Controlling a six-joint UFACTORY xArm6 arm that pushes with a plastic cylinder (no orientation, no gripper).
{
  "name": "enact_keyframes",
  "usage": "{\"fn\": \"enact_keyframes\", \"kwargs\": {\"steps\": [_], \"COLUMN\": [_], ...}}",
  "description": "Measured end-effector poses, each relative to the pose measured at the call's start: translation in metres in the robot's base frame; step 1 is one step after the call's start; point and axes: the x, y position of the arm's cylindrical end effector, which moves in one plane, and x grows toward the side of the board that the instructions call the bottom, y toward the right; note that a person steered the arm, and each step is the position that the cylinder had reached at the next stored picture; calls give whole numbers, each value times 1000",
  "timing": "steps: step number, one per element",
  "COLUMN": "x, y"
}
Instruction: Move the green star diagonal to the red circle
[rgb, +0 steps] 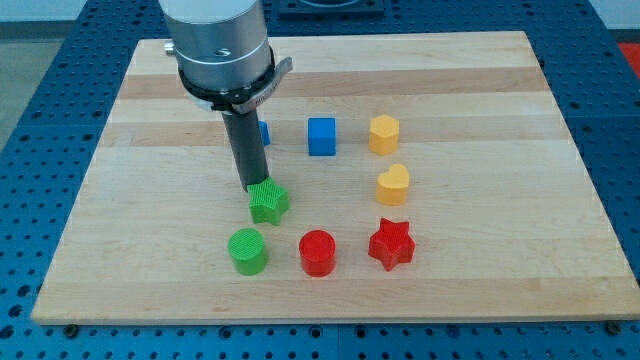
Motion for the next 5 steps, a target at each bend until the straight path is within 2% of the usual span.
{"fn": "enact_keyframes", "kwargs": {"steps": [1,2,3,5], "x": [-17,-46,-48,-6], "y": [7,41,47,3]}}
